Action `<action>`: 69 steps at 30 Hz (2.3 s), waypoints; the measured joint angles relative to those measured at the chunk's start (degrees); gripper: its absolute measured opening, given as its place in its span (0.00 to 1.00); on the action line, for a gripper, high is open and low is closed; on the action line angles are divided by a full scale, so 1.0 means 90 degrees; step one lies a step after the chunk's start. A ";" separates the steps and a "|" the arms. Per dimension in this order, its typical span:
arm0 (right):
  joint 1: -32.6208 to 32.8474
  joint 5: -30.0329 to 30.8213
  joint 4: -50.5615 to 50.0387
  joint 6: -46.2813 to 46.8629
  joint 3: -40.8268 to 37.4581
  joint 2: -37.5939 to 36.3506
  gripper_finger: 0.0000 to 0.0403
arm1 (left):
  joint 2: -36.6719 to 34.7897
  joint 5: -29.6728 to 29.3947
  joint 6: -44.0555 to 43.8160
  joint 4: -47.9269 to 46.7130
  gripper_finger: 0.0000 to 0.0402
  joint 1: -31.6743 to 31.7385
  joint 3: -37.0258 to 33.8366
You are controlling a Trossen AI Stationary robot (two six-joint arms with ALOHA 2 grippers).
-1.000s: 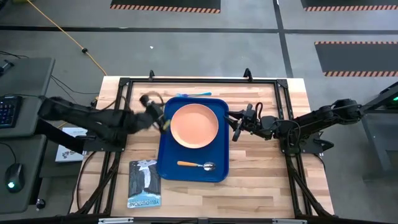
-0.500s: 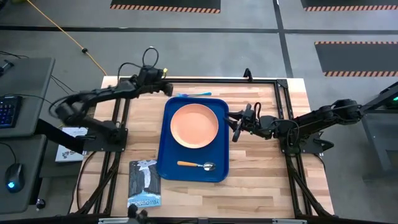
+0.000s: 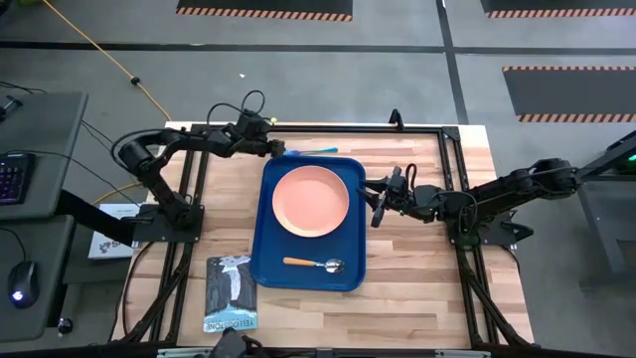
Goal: Pick and place plate/cup/fork/spoon on tray
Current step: Put the purple fork on the blue serving tray
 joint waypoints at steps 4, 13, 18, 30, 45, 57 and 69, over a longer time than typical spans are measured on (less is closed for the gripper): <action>0.0000 -0.0002 0.0000 0.0016 0.0000 0.0000 0.30 | 0.0030 -0.0005 0.0005 0.0001 0.40 -0.0078 0.0000; 0.0000 -0.0005 0.0000 0.0169 0.0000 0.0000 0.30 | 0.0030 -0.0788 0.0221 -0.0146 0.40 -0.0342 0.0002; 0.0000 -0.0004 0.0000 0.0167 0.0000 0.0000 0.30 | 0.0044 -0.0862 0.0167 -0.0138 0.40 -0.0352 0.0002; 0.0000 0.0000 0.0002 0.0167 0.0000 0.0000 0.30 | 0.0428 -0.0706 -0.0148 0.0285 0.40 -0.0357 0.0019; 0.0000 -0.0002 0.0002 0.0165 0.0000 0.0000 0.30 | 0.0428 -0.0685 0.0225 0.0404 0.08 -0.0359 0.0010; 0.0000 -0.0001 -0.0111 0.0166 0.0000 0.0002 0.30 | -0.0268 -0.0776 0.0442 0.0568 0.01 -0.0293 -0.0005; 0.0000 -0.0002 -0.0150 0.0282 0.0000 0.0002 0.30 | -0.2449 -0.0907 0.0901 0.0503 0.00 -0.0486 -0.0059</action>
